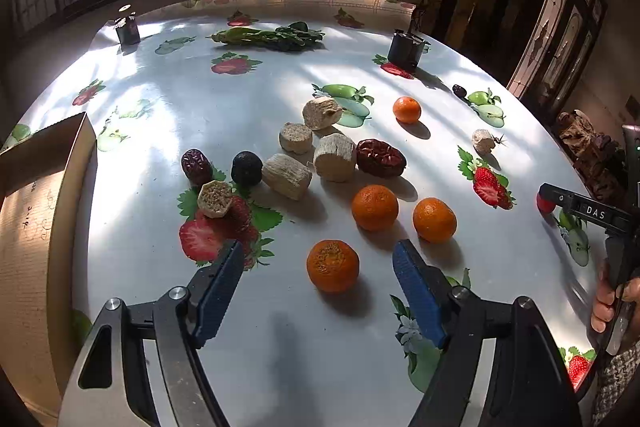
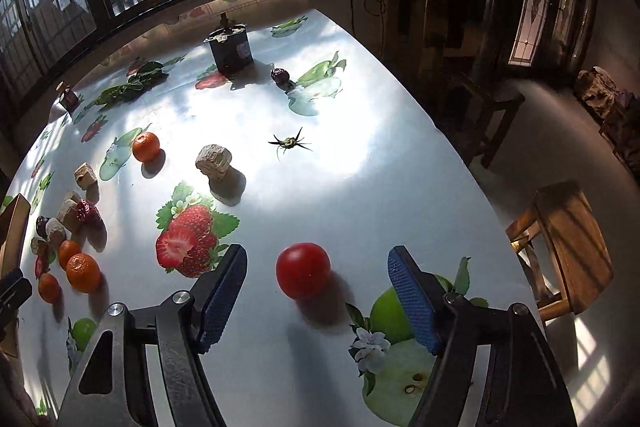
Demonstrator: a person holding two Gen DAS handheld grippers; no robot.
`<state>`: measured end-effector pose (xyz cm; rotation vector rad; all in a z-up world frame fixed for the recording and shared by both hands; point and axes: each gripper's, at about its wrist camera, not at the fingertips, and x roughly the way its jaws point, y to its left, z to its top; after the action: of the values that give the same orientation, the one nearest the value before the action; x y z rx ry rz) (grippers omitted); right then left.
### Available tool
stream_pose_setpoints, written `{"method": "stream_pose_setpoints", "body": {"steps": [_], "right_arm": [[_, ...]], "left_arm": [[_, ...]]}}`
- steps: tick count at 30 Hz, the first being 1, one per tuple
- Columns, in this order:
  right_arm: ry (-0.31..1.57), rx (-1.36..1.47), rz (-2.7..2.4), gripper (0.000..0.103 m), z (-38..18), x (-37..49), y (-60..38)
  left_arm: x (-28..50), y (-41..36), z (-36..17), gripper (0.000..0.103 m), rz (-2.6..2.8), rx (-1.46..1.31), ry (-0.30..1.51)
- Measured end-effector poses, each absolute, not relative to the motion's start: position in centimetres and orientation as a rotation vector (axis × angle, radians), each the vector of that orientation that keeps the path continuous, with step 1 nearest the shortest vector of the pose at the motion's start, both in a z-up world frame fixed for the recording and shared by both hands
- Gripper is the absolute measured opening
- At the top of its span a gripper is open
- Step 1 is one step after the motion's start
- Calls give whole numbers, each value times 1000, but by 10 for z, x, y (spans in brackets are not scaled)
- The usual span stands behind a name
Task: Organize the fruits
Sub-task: 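Close left gripper on the orange while right gripper closes on the red tomato, then carry the orange in left gripper while right gripper carries tomato into the cardboard box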
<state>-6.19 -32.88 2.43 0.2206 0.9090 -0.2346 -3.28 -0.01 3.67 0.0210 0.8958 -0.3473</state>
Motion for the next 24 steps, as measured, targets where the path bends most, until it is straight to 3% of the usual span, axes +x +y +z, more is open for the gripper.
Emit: {"method": "stream_pose_setpoints", "body": {"steps": [5,7,11,15,18,24], "right_arm": [[916,221,-234,77,19,-60,-328],[926,212,-235,69,17,-58,-326],[935,184,-251,58,15,-57,-322],[941,172,-259,46,15,-57,-320],[944,187,-256,33,15,-58,-320],[948,218,-242,32,19,-62,-319]], "left_arm": [[-24,1,24,75,-345,-4,945],[-21,3,19,60,-338,-15,968],[-20,5,16,53,-348,-34,981],[-25,-2,17,29,-397,-31,976],[-29,-6,18,28,-389,-4,961],[-36,6,29,28,-389,-51,946]]}}
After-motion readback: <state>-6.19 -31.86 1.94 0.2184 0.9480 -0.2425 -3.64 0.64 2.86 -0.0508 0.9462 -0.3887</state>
